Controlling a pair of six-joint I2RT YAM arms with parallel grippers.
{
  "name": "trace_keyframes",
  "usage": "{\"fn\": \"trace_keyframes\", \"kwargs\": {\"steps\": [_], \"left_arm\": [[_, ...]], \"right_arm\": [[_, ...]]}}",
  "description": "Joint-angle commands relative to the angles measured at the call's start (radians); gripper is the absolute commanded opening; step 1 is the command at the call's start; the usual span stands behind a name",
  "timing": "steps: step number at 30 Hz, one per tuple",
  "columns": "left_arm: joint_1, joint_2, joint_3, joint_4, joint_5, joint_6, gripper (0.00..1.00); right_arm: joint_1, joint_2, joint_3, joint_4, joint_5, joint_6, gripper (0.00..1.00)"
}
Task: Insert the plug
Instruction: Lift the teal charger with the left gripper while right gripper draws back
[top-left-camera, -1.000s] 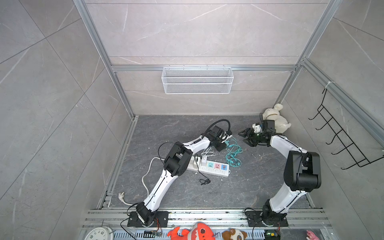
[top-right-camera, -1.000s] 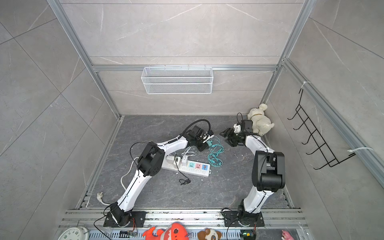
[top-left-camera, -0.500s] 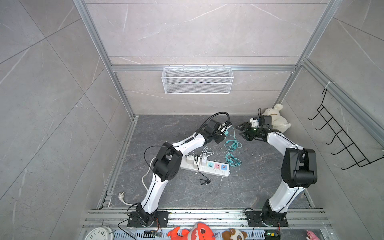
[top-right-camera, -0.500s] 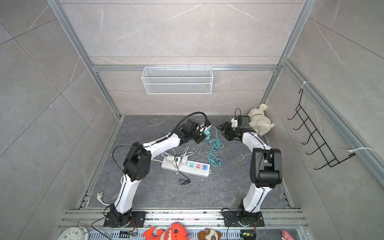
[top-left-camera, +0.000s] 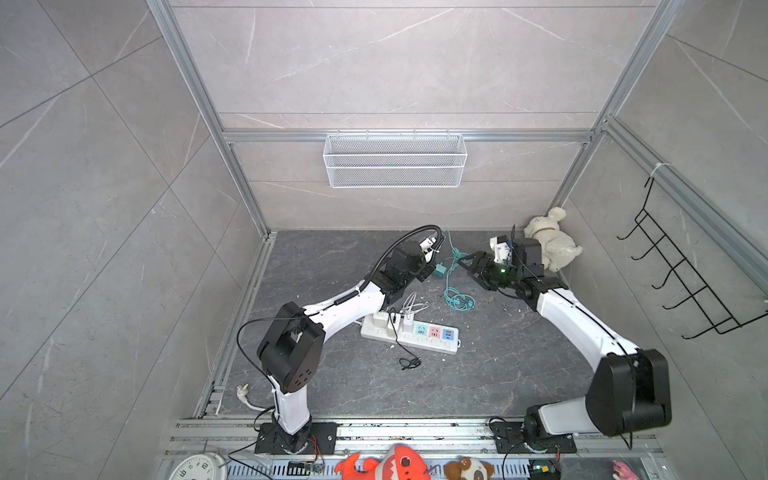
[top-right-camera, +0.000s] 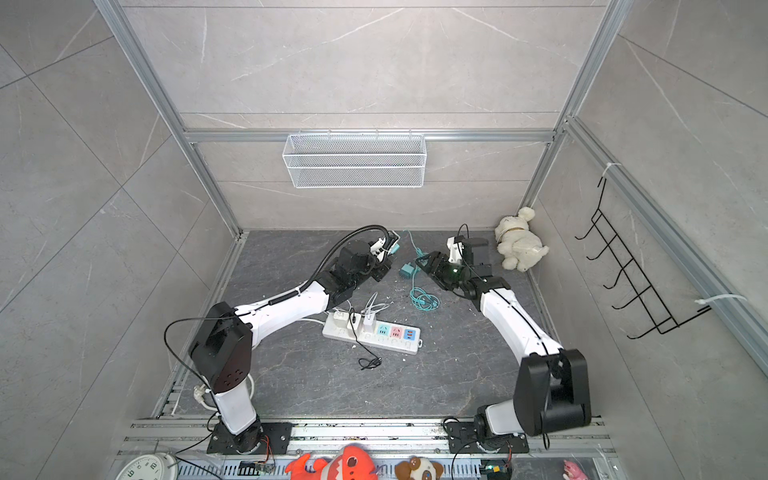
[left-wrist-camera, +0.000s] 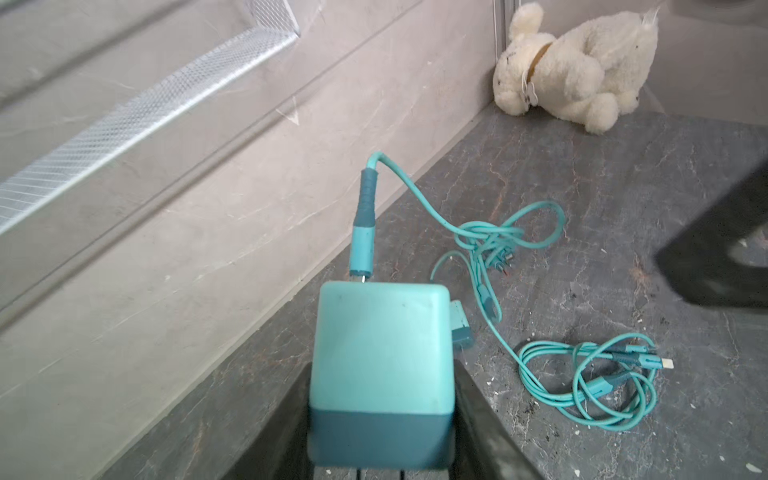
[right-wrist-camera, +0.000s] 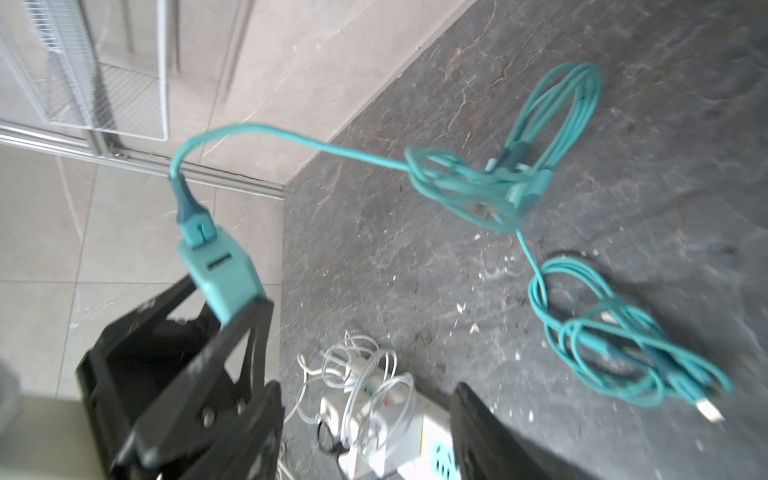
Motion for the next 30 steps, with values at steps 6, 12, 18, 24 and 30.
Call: {"fn": "trace_keyframes", "kwargs": {"steps": [6, 12, 18, 24, 30], "left_arm": [[-0.088, -0.114, -0.064, 0.251, -0.120, 0.011, 0.12], [-0.131, -0.123, -0.006, 0.222, -0.130, 0.072, 0.12], [-0.154, -0.120, -0.024, 0.280, 0.028, -0.006, 0.12], [-0.194, -0.108, -0.121, 0.434, 0.184, -0.087, 0.12], [-0.212, -0.117, -0.302, 0.689, 0.269, -0.099, 0.11]], "right_arm": [[-0.003, -0.234, -0.114, -0.220, 0.115, -0.094, 0.66], [-0.002, -0.333, -0.118, -0.330, 0.174, -0.146, 0.67], [-0.004, -0.447, -0.152, -0.466, 0.267, -0.163, 0.67], [-0.014, -0.573, -0.199, -0.600, 0.307, -0.197, 0.68], [-0.023, -0.642, -0.166, -0.729, 0.377, -0.237, 0.68]]}}
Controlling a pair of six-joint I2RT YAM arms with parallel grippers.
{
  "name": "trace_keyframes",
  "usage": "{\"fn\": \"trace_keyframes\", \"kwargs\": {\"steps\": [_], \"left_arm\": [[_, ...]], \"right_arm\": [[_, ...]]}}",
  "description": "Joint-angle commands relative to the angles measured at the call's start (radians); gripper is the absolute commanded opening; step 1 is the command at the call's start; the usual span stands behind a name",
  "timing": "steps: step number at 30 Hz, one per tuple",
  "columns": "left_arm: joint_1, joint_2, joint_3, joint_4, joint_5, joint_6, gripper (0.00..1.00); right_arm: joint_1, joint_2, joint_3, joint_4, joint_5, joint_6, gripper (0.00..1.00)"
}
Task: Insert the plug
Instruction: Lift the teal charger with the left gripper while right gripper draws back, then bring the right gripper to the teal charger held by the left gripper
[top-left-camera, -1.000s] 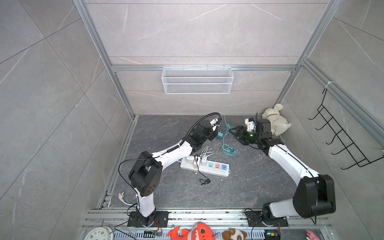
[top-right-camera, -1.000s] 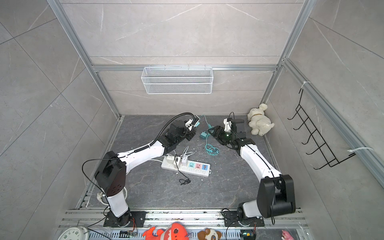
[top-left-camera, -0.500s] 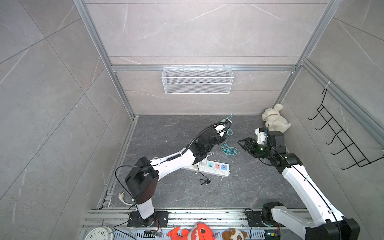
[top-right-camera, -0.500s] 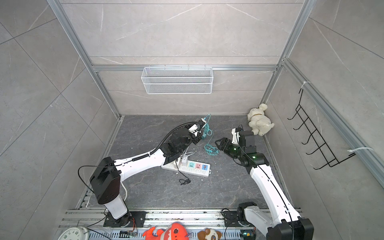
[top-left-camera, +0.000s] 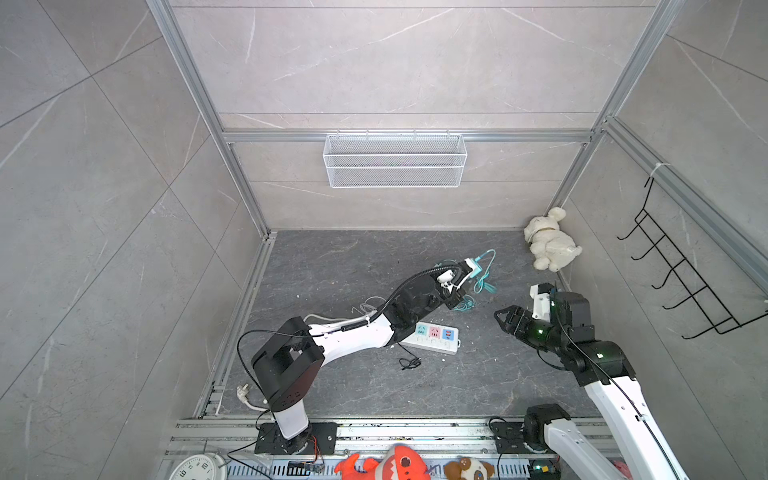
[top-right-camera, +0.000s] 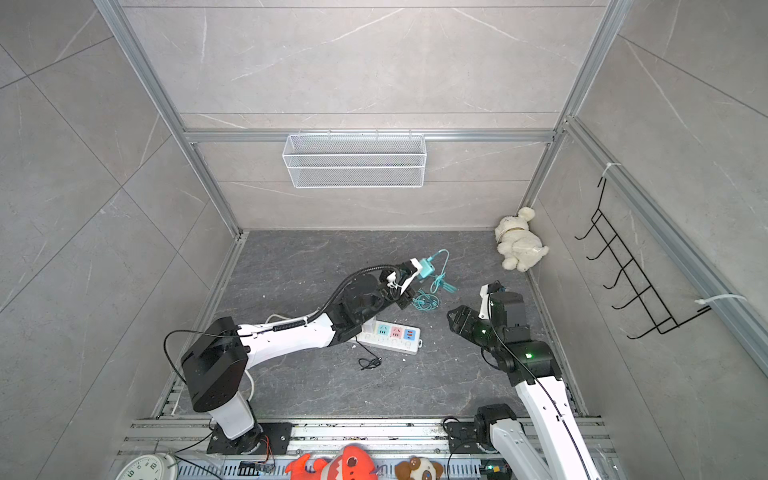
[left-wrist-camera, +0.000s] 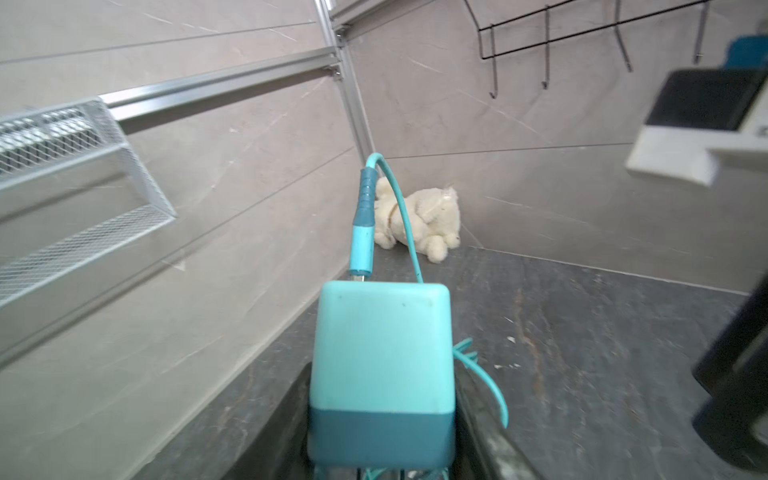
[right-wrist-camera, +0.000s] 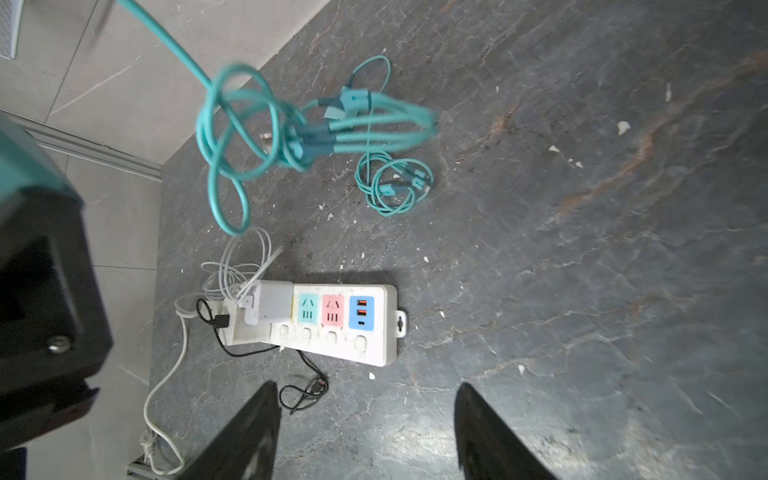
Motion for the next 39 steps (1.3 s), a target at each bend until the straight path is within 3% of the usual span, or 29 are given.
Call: {"fn": "trace_keyframes", "kwargs": {"steps": [1, 7, 15, 20, 27, 33, 39], "left_arm": [[-0.002, -0.050, -0.070, 0.267, 0.098, -0.030, 0.11], [-0.002, -0.088, -0.232, 0.419, 0.159, 0.001, 0.10], [-0.001, -0.175, -0.428, 0.562, 0.189, 0.017, 0.10], [0.003, -0.184, -0.482, 0.608, 0.203, 0.026, 0.10], [0.009, -0.191, -0.552, 0.696, 0.197, 0.039, 0.09], [0.011, -0.233, -0.603, 0.700, 0.195, 0.072, 0.08], [0.011, -0.268, -0.641, 0.684, 0.196, 0.094, 0.08]], "right_arm": [[-0.009, -0.006, 0.036, -0.109, 0.066, -0.046, 0.68], [-0.021, 0.073, 0.106, -0.036, 0.036, -0.022, 0.67], [-0.013, 0.294, 0.246, 0.230, -0.261, 0.083, 0.63], [0.053, 0.402, 0.395, 0.263, -0.350, 0.090, 0.60], [0.166, 0.499, 0.557, 0.224, -0.447, 0.048, 0.55], [0.266, 0.541, 0.640, 0.036, -0.469, -0.103, 0.55], [0.283, 0.491, 0.621, -0.109, -0.499, -0.238, 0.53]]}}
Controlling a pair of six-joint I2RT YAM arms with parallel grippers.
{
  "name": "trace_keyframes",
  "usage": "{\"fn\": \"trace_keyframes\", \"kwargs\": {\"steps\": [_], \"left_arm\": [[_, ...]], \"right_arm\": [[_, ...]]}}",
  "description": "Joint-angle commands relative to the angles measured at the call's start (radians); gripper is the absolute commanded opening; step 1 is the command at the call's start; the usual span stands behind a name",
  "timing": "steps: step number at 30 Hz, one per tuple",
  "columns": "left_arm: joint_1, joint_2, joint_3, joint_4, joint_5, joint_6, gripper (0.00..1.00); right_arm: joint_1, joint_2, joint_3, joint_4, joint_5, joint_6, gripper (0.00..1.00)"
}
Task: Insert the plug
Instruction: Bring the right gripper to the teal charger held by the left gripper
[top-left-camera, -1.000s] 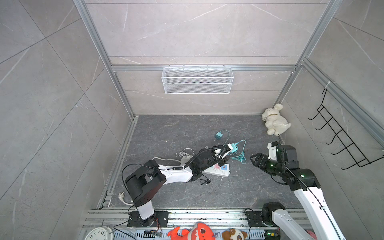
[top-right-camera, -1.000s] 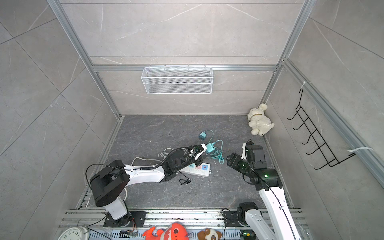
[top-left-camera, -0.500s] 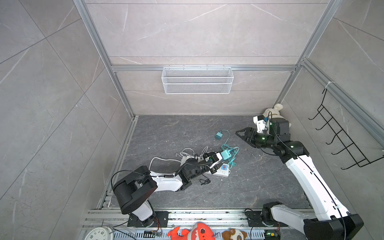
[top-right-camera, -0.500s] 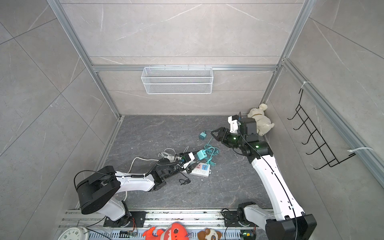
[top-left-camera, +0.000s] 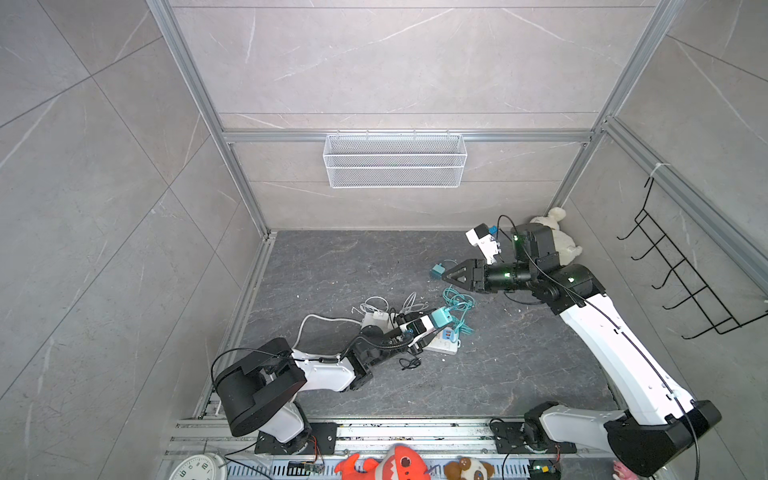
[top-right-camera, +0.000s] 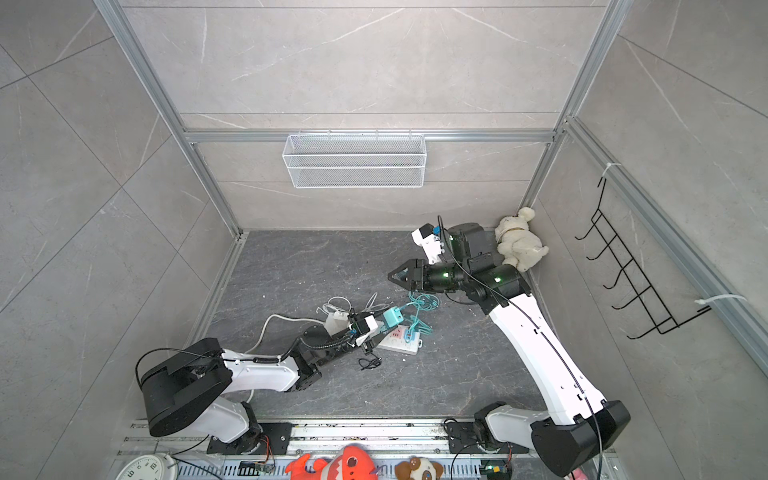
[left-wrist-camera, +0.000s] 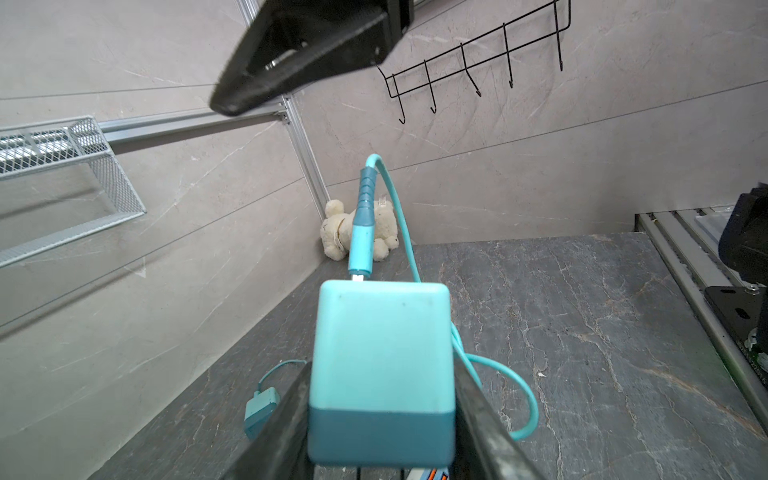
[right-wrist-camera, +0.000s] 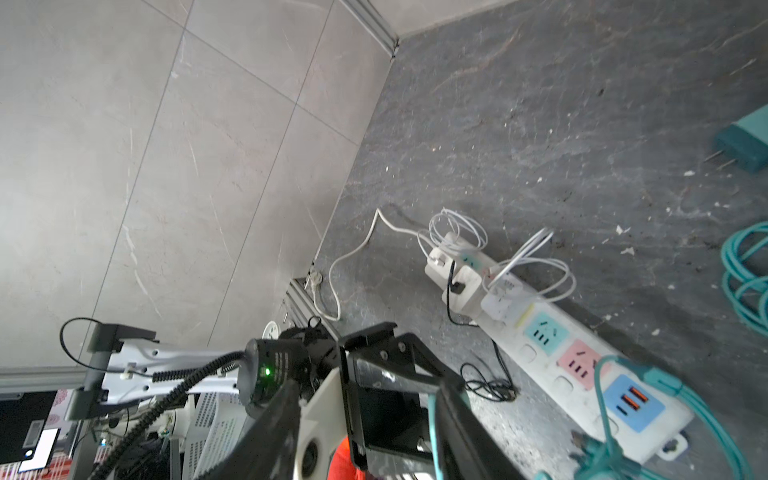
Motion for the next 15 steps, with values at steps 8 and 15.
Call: {"fn": "trace_keyframes", "kwargs": {"steps": [8, 15], "left_arm": [[0.005, -0.041, 0.016, 0.055, 0.025, 0.063, 0.07], [0.004, -0.042, 0.044, 0.001, 0.006, 0.062, 0.07]], "right_arm": [[0.011, -0.152, -0.095, -0.217, -0.041, -0.191, 0.50], [0.010, -0.213, -0.205, -0.252, -0.017, -0.236, 0.48]]}}
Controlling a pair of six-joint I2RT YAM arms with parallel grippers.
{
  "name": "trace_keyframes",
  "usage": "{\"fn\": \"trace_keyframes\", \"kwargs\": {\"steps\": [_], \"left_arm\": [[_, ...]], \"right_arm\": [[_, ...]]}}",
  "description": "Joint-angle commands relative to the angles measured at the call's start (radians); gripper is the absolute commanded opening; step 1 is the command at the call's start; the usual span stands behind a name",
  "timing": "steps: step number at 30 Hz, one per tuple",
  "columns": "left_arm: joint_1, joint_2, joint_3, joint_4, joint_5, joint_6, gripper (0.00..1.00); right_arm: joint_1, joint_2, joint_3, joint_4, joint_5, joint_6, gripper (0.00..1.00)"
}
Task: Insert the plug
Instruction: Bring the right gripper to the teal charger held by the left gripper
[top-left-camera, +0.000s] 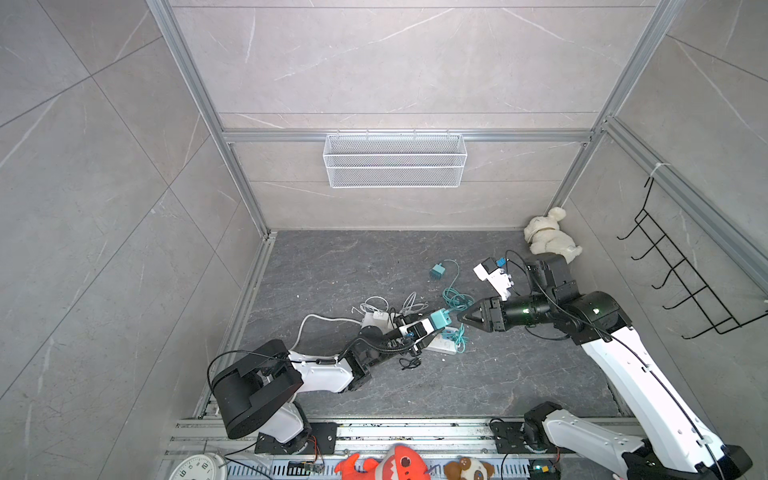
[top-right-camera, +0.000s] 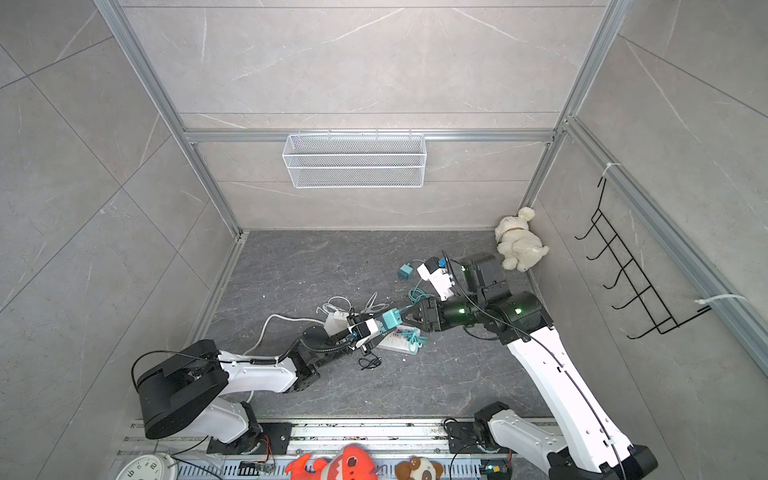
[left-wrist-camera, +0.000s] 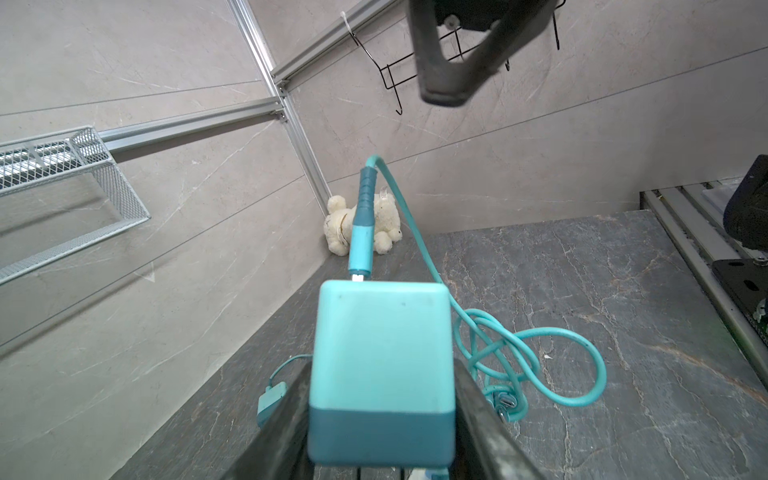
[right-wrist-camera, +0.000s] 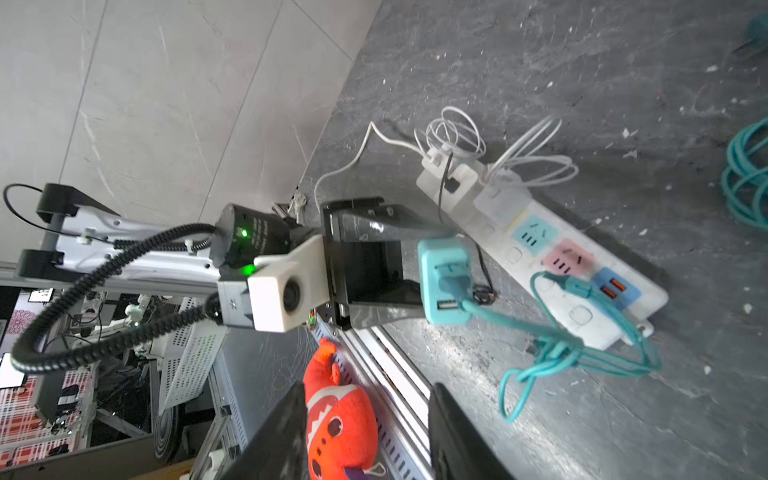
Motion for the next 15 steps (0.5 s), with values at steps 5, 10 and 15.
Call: {"fn": "trace_keyframes", "kwargs": {"steps": [5, 10, 15], "left_arm": [[-0.015, -0.042, 0.051, 0.013, -0.009, -0.002, 0.07], [-0.020, -0.043, 0.044, 0.011, -0.006, 0.009, 0.07], [-0.027, -0.068, 0.038, -0.023, 0.002, 0.003, 0.07]], "right_arm": [[0.007, 0.030, -0.055, -0.026, 0.051, -0.033, 0.43], [0.020, 0.068, -0.080, 0.026, 0.099, -0.001, 0.42], [0.045, 0.103, -0.079, 0.079, 0.129, 0.022, 0.49]]}}
